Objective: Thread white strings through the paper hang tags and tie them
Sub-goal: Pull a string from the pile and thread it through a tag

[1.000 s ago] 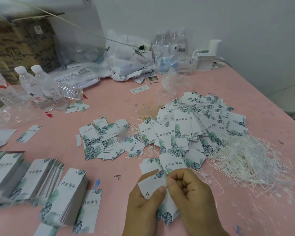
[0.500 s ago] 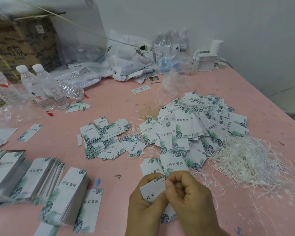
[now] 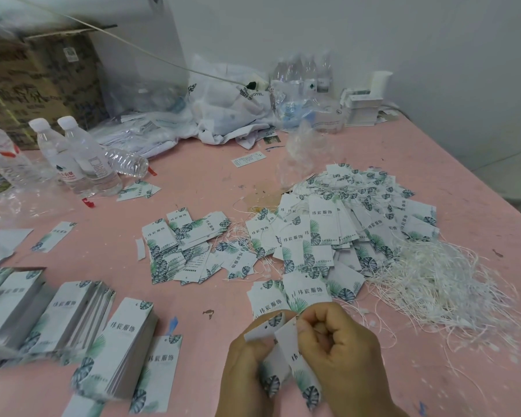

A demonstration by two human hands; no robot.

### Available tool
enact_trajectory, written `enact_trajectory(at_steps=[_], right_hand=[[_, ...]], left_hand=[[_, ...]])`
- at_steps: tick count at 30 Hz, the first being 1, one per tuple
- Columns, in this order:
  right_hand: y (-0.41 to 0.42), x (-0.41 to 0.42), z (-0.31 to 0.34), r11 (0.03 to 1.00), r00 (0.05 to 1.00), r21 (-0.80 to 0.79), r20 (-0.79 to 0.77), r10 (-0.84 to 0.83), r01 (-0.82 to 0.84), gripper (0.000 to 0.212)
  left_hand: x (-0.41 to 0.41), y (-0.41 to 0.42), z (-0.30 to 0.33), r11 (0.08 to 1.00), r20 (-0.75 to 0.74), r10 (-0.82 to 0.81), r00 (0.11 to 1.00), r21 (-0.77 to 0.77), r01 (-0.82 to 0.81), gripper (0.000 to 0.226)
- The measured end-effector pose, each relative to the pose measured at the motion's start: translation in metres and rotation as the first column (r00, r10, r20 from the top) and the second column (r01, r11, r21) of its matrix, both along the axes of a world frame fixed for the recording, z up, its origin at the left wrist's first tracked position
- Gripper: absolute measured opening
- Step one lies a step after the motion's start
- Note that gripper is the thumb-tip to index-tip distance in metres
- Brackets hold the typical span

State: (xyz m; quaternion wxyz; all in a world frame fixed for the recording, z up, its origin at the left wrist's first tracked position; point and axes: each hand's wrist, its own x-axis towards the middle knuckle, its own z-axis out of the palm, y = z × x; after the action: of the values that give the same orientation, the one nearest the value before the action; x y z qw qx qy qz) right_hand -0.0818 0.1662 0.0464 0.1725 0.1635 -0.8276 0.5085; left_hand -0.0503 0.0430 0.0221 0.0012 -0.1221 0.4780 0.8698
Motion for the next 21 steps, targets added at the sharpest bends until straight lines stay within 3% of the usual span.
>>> enact_trajectory(at_steps=[4, 9, 13, 16, 21], right_hand=[[0.001, 0.000, 0.000, 1.000, 1.000, 0.012, -0.005, -0.012, 0.012, 0.011], [0.001, 0.000, 0.004, 1.000, 1.000, -0.016, -0.015, -0.008, 0.008, 0.016], [0.002, 0.000, 0.002, 0.996, 0.999, -0.077, -0.007, 0.042, -0.043, 0.015], [0.003, 0.001, 0.001, 0.996, 0.998, -0.071, 0.027, 0.061, -0.059, 0.016], [0.001, 0.002, 0.001, 0.992, 0.997, -0.101, 0.022, 0.079, -0.076, 0.006]], left_hand=[[0.000, 0.000, 0.002, 0.996, 0.095, -0.008, 0.995, 0.093, -0.001, 0.079], [-0.003, 0.000, 0.010, 0.976, 0.002, -0.044, 0.999, 0.215, 0.042, 0.061], [-0.003, -0.003, 0.010, 0.968, 0.007, -0.062, 0.998, 0.245, 0.058, 0.069], [-0.003, -0.004, 0.007, 0.972, 0.033, -0.065, 0.997, 0.227, 0.056, 0.069], [-0.006, -0.006, 0.006, 0.996, 0.009, -0.058, 0.998, 0.064, 0.058, 0.056]])
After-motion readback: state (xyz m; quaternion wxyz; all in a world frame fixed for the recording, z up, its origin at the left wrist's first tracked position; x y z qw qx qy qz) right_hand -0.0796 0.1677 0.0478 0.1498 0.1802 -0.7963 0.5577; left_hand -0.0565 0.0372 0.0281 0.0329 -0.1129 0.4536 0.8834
